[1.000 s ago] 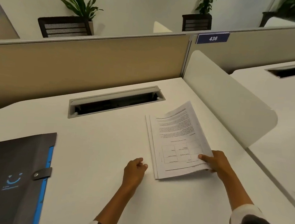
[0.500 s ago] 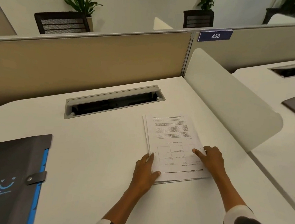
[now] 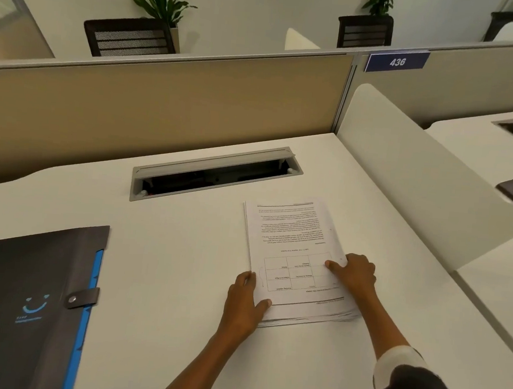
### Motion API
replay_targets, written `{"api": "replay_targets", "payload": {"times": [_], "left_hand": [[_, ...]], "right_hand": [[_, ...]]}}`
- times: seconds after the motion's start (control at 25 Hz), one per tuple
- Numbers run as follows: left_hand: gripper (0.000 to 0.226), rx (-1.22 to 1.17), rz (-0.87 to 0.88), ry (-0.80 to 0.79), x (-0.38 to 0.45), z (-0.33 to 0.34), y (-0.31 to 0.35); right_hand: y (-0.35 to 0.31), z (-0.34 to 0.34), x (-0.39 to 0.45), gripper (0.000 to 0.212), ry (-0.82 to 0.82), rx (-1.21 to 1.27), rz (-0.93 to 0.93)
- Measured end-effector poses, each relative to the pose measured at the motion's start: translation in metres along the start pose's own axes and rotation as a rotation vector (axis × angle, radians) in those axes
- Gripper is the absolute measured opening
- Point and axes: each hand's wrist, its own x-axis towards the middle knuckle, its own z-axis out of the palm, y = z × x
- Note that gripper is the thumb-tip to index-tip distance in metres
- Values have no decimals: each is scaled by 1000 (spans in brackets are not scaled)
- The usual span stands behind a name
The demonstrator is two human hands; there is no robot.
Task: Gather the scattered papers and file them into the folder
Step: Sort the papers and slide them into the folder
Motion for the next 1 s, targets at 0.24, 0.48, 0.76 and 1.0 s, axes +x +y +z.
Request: {"api": "replay_targets", "payload": {"times": [0.24,0.48,0.76,1.0], "left_hand": [[64,-10,-52,62,-20,-12,-25],[56,-184,-169,189,-42,-44,-47],[73,-703,-23,411,-46,-132,-26],[28,-814,215,481,-67,-154,-14]], "right_hand": [[-29,18,-14,42,-79,417,-43],[-42,26,-45,21,-343,678,-123],[-65,31,-88,27,-424,954,-468],[-80,27,-92,29,-495,1046,-606]]}}
